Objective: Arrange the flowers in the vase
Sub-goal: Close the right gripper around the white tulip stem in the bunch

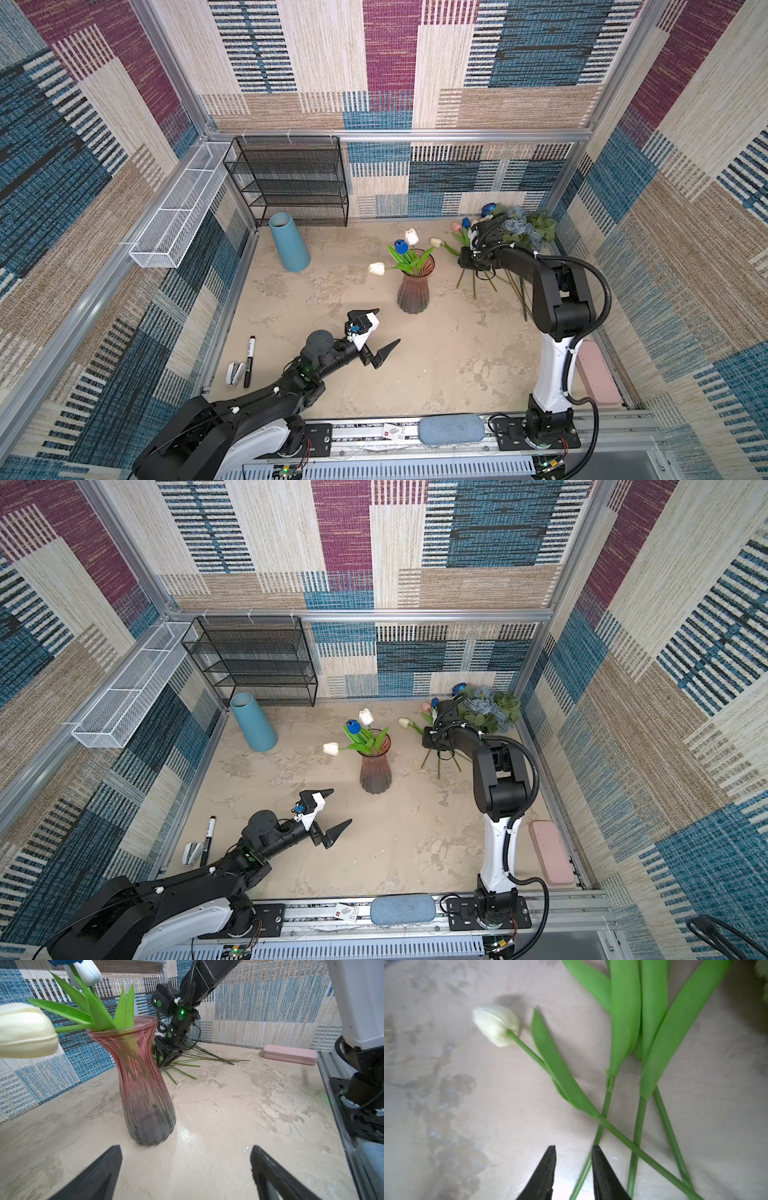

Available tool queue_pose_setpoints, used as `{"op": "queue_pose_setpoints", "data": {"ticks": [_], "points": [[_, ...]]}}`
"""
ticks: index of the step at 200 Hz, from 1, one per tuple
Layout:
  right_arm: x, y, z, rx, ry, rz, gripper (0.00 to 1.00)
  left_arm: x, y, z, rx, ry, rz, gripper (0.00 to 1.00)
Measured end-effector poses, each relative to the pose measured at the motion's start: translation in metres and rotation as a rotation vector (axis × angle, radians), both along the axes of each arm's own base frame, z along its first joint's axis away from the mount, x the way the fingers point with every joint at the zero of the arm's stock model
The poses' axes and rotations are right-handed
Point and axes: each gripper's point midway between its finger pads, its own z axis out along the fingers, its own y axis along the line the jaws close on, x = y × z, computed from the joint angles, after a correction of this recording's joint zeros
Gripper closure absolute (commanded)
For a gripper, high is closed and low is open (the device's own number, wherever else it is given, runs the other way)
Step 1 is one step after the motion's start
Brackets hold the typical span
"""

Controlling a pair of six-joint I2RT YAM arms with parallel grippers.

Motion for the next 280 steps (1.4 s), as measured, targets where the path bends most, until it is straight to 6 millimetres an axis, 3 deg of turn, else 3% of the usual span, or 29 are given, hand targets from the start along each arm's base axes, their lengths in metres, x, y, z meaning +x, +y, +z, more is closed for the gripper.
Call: {"op": "queue_pose_setpoints", "data": {"ticks": [24, 41, 57, 70, 91, 162, 213, 247, 280], "points": [[0.005, -0.004, 0.044, -0.025, -0.105, 0.027, 0.61, 0.000, 0.000, -0.001, 0.002, 0.003, 0.000, 0.01], [0.013, -0.012, 0.054, -0.080, -0.132, 0.050, 0.62, 0.000, 0.000, -0.001, 0.002, 0.003, 0.000, 0.01], [0.016, -0.027, 0.043, -0.144, -0.102, 0.068, 0.60, 0.000, 0.000, 0.000, 0.002, 0.002, 0.000, 0.01], [0.011, -0.041, 0.025, -0.192, -0.049, 0.081, 0.50, 0.000, 0.000, 0.000, 0.000, 0.000, 0.000, 0.01], [-0.001, -0.058, 0.005, -0.252, 0.024, 0.115, 0.49, 0.000, 0.000, 0.001, 0.000, -0.001, 0.001, 0.01], [-0.012, -0.066, -0.029, -0.369, 0.086, 0.275, 0.52, 0.000, 0.000, -0.004, 0.012, 0.015, 0.001, 0.01], [-0.014, -0.069, -0.046, -0.405, 0.105, 0.341, 0.68, 0.000, 0.000, -0.005, 0.016, 0.020, 0.001, 0.01], [-0.014, -0.066, -0.047, -0.405, 0.090, 0.372, 0.80, 0.000, 0.000, -0.005, 0.016, 0.020, 0.001, 0.01], [-0.014, -0.064, -0.041, -0.403, 0.077, 0.389, 0.86, 0.001, 0.000, -0.006, 0.018, 0.022, 0.001, 0.01]]}}
